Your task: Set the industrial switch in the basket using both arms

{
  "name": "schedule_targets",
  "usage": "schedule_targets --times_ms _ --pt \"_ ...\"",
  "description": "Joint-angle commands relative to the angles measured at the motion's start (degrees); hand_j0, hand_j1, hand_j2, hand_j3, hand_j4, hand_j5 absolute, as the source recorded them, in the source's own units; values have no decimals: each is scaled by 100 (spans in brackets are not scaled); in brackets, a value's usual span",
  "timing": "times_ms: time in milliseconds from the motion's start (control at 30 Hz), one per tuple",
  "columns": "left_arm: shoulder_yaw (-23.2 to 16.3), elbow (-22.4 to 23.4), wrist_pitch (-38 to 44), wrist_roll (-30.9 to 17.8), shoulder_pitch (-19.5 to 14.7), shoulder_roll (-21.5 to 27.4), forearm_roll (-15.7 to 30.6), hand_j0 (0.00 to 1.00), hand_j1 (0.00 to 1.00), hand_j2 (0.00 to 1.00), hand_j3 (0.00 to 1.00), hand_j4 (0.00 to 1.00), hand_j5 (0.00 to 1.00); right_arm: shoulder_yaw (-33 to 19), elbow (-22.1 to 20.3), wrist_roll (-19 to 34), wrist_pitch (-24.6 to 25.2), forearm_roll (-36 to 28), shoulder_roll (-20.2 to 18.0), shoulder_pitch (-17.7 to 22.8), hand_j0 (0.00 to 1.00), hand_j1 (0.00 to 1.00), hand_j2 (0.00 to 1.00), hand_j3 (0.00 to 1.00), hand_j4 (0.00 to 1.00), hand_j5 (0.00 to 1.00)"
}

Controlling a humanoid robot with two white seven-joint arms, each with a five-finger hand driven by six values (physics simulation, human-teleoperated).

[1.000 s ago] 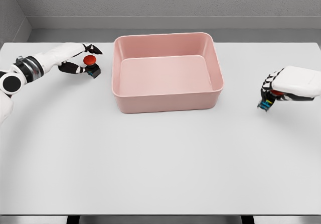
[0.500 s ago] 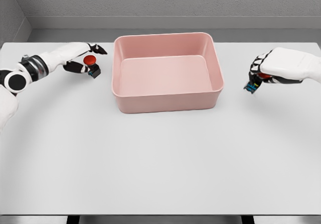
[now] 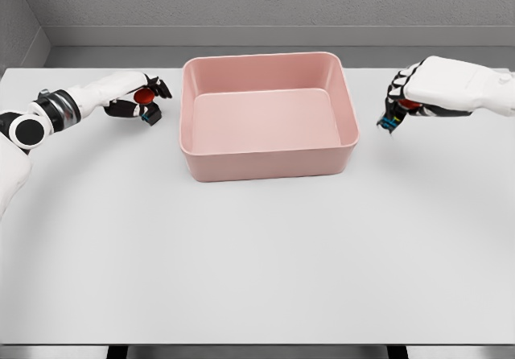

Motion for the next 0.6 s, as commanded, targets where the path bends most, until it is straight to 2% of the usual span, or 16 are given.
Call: schedule_targets --times_ms 0,200,267,467,567 --pt "28 -3 11 1 0 9 81 74 74 74 74 74 74 -4 -7 0 12 -33 16 0 41 41 41 41 41 41" --pt "28 5 11 1 0 9 81 76 76 76 76 76 76 -4 -24 0 12 -6 16 -9 41 41 41 41 41 41" --pt "28 5 11 1 0 27 81 76 76 76 76 76 76 -4 -24 0 12 2 139 -88 41 41 41 41 41 41" --pt "46 58 11 1 0 62 90 87 87 87 87 87 87 -4 -15 0 12 2 280 -272 41 41 41 41 41 41" --pt "55 76 11 10 0 71 99 90 90 90 90 90 90 -4 11 9 12 55 482 -325 41 41 41 41 41 41"
